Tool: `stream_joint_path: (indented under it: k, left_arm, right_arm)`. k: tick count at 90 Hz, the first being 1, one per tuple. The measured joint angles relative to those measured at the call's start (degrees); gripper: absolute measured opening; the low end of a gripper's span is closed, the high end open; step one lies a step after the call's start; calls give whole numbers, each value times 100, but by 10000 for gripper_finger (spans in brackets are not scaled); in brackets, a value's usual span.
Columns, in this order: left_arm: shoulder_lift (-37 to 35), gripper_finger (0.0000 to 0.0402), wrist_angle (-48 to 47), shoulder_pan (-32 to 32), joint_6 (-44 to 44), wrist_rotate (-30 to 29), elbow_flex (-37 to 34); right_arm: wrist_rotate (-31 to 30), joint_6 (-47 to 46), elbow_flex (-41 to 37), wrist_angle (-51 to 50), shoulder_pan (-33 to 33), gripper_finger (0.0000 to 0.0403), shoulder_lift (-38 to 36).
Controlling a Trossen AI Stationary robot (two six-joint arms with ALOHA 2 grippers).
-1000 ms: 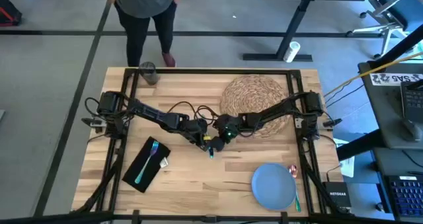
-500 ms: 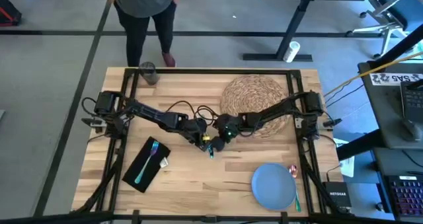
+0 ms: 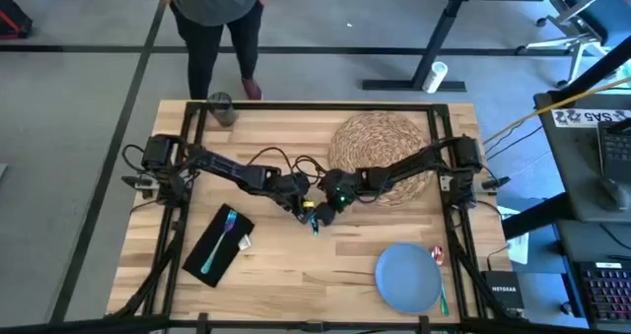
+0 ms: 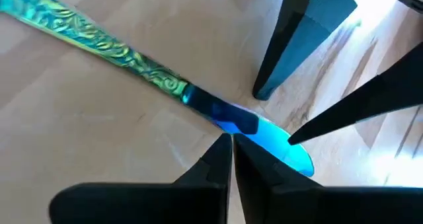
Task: Set table place
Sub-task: Put the blue knife on the brown placemat
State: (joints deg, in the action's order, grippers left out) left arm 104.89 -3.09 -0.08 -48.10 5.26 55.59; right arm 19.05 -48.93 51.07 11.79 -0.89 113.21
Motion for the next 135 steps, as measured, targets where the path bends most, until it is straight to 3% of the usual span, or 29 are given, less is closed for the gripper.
stream_joint_path:
  k: [103,135]
  left_arm:
    - [402,0,317,-31,-383,167,28]
    - [228,0,165,-14,-483,71,26]
  right_arm:
    - [2,39,-4,-26,7,149,-7]
    - [-28,35,-4,-27,7,149,-7]
